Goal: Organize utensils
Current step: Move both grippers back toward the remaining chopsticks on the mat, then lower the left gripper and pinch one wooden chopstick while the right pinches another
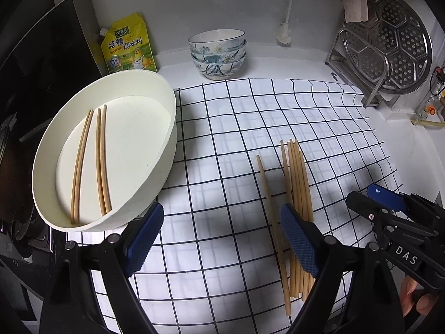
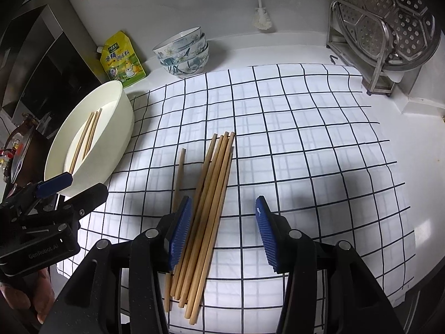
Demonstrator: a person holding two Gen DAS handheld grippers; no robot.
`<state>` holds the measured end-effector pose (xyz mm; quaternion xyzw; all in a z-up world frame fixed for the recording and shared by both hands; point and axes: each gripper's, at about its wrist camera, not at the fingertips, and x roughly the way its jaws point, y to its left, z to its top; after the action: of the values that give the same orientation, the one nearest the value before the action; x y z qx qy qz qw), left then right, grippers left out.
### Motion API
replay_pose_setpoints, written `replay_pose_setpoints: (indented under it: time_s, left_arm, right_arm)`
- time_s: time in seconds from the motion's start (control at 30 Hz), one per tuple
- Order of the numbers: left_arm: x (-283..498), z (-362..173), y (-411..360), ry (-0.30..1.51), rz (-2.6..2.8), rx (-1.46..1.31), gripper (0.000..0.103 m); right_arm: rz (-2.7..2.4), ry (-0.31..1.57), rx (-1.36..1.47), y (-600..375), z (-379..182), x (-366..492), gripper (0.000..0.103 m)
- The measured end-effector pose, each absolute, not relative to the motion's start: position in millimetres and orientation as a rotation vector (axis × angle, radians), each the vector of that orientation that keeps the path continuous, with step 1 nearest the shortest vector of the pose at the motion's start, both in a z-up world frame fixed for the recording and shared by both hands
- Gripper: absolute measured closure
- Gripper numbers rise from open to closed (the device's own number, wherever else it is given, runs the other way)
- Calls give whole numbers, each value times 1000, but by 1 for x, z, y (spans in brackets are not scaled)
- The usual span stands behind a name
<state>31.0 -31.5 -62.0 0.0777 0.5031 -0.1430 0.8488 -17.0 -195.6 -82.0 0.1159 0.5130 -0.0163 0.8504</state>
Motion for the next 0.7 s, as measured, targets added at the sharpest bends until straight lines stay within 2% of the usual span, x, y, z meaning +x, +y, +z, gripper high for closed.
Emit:
replay_pose_setpoints:
  time_s: [0.7]
  left_arm:
    - [18, -109, -38, 1135, -286, 175, 19]
  right_arm:
    - [-41, 1200, 238, -201, -140, -32, 57]
